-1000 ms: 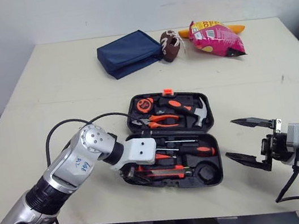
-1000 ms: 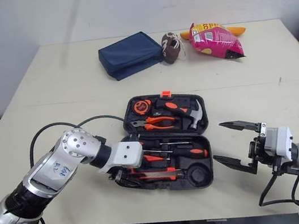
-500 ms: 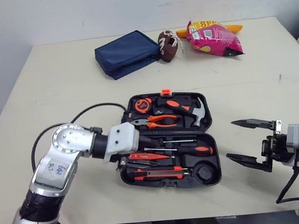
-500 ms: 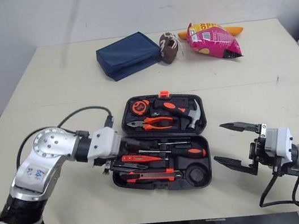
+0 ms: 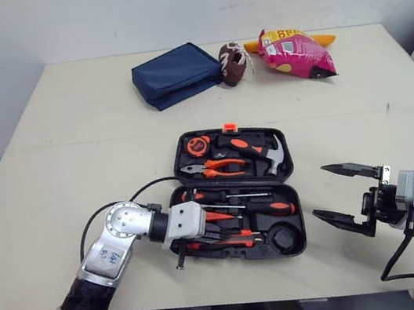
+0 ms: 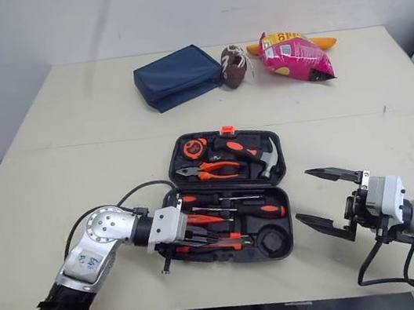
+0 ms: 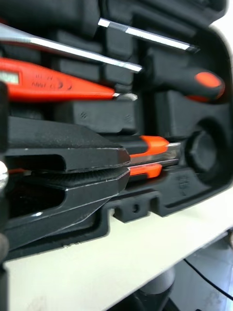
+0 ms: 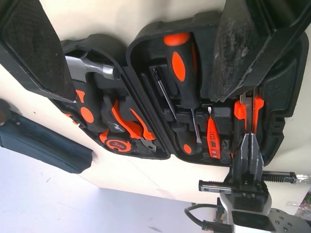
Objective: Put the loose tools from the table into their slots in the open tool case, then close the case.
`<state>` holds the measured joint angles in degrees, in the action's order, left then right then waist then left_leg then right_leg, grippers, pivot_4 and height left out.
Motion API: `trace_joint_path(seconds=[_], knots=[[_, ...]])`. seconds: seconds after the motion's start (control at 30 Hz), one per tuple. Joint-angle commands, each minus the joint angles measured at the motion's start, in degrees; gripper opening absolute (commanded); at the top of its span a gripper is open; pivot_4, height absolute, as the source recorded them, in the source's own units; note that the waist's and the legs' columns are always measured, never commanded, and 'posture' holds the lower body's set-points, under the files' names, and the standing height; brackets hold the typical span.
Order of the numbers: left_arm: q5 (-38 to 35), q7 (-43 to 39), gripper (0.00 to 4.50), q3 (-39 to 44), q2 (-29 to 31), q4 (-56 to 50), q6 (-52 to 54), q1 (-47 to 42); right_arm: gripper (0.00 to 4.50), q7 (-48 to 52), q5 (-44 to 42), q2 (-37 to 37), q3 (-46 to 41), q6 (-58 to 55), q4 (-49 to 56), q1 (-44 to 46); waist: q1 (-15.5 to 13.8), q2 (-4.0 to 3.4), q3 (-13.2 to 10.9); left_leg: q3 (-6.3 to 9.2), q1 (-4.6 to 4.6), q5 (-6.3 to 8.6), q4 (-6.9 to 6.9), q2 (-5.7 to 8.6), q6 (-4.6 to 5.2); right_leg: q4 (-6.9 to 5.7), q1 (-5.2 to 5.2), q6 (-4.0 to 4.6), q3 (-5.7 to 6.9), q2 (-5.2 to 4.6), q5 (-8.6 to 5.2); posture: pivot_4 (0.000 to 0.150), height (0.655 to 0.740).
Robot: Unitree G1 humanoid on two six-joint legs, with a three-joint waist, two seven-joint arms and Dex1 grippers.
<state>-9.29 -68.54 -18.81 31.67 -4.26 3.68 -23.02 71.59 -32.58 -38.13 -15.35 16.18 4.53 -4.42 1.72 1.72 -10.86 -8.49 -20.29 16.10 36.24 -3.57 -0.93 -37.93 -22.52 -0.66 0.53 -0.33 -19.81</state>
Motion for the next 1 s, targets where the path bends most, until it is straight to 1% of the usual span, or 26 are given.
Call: trace_joint_path(seconds=[0.03,0.23,0.33,0.43,0.5,0.57,0.6,0.67,0.73,0.77,0.8,0.9,0.97,1.0], knots=[[2.4,1.3,0.07,-1.7,0.0,1.5,3.3,-0.5,4.50,-0.3,-0.2,0.2,-1.0,1.0,0.9,0.0,0.0,0.01,0.0,0.00,0.00,0.00,0.00,0.00,0.00,0.01,0.00,-0.01,0.00,0.00,0.01,0.150,0.7400],[5.8,1.7,0.07,-5.2,2.1,1.0,9.3,-0.3,4.50,-0.1,-0.4,0.1,-1.3,1.1,1.2,-1.0,-0.1,0.01,0.2,0.00,0.07,0.01,-0.01,0.00,0.02,0.02,0.09,-0.02,0.00,-0.02,0.01,0.150,0.7400],[7.2,3.2,0.07,-7.7,2.7,1.6,18.8,-0.2,4.50,-0.6,-0.3,0.2,-1.5,1.3,1.5,-1.2,-0.1,-0.04,0.3,0.00,0.12,0.02,-0.02,0.00,0.02,0.01,0.14,-0.02,0.00,-0.02,0.01,0.150,0.7400],[5.6,3.1,0.07,-8.4,2.5,1.2,23.6,-0.2,4.50,-0.8,-0.3,0.3,-1.7,1.5,1.6,-1.5,-0.1,-0.08,0.8,0.01,0.18,0.02,-0.04,0.01,0.04,0.02,0.22,-0.02,-0.01,-0.03,0.01,0.150,0.7400],[5.5,3.2,0.07,-8.5,2.5,1.0,24.3,-0.4,4.50,-0.7,-0.3,0.3,-1.7,1.7,1.5,-1.6,0.0,-0.06,1.0,0.02,0.26,0.18,-0.12,0.00,0.28,0.11,0.54,-0.03,0.00,-0.03,0.01,0.150,0.7400],[4.9,2.9,0.07,-7.4,1.5,1.6,18.3,-0.4,4.50,-0.8,-0.3,0.3,-1.8,2.0,1.2,-1.6,0.1,-0.07,1.1,0.02,1.02,0.25,-0.27,0.00,0.29,0.25,1.00,-0.01,-0.01,-0.03,-0.03,0.150,0.7400],[4.3,2.7,0.07,-6.7,1.0,1.8,16.0,-0.3,4.50,-0.8,-0.3,0.3,-1.9,2.2,1.0,-1.7,0.1,-0.13,1.1,0.02,1.08,0.28,-0.29,0.00,0.30,0.26,1.06,-0.01,-0.01,-0.03,-0.04,0.150,0.7400],[0.4,2.6,0.07,-1.9,-1.9,2.3,5.9,-0.3,4.50,-0.9,-0.4,0.4,-2.5,2.9,0.6,-2.3,-0.1,-0.16,1.1,0.02,1.06,0.28,-0.30,0.00,0.31,0.27,1.06,0.00,-0.01,-0.05,-0.04,0.150,0.7400],[-3.2,2.7,0.07,2.6,-4.0,2.4,0.6,-0.6,4.50,-1.2,-0.4,0.3,-3.4,3.4,0.4,-3.1,-0.2,-0.06,1.1,0.02,0.94,0.30,-0.28,0.01,0.34,0.28,0.94,0.00,0.01,-0.06,-0.04,0.150,0.7400],[-5.1,2.3,0.07,4.6,-4.5,2.2,-1.0,-0.8,4.50,-1.3,-0.5,0.0,-4.3,3.7,0.3,-3.6,-0.2,0.03,1.0,0.04,0.83,0.30,-0.28,0.00,0.34,0.29,0.87,0.00,0.03,-0.05,-0.04,0.150,0.7400],[-7.7,1.9,0.07,7.2,-4.2,1.2,-0.3,-0.8,4.50,-1.4,-0.8,-0.5,-5.8,3.9,0.3,-4.7,-0.2,0.11,0.9,0.06,0.76,0.30,-0.26,0.00,0.34,0.28,0.81,0.00,0.05,-0.05,-0.04,0.150,0.7400],[-12.2,2.6,0.07,14.6,-1.6,-0.3,-0.3,-1.2,4.50,0.4,-2.2,-2.6,-11.1,3.9,0.5,-9.5,-0.2,0.10,0.9,0.08,0.40,0.27,-0.20,0.00,0.29,0.25,0.48,-0.01,0.07,-0.05,-0.04,0.150,0.7400],[-13.8,3.9,0.59,19.2,0.8,0.0,0.7,-0.9,4.50,0.6,-2.4,-3.5,-15.4,4.0,0.0,-12.9,-0.1,0.09,0.9,0.07,0.16,0.23,-0.20,0.00,0.22,0.24,0.23,-0.01,0.07,-0.04,-0.04,0.150,0.7400],[-13.7,4.7,0.89,23.0,3.6,2.7,1.1,-0.3,4.50,-0.9,-2.4,-3.4,-19.6,4.3,-1.7,-15.0,0.0,0.09,0.9,0.05,0.09,0.22,-0.20,0.00,0.20,0.22,0.14,-0.01,0.06,-0.05,-0.04,0.150,0.7400]])
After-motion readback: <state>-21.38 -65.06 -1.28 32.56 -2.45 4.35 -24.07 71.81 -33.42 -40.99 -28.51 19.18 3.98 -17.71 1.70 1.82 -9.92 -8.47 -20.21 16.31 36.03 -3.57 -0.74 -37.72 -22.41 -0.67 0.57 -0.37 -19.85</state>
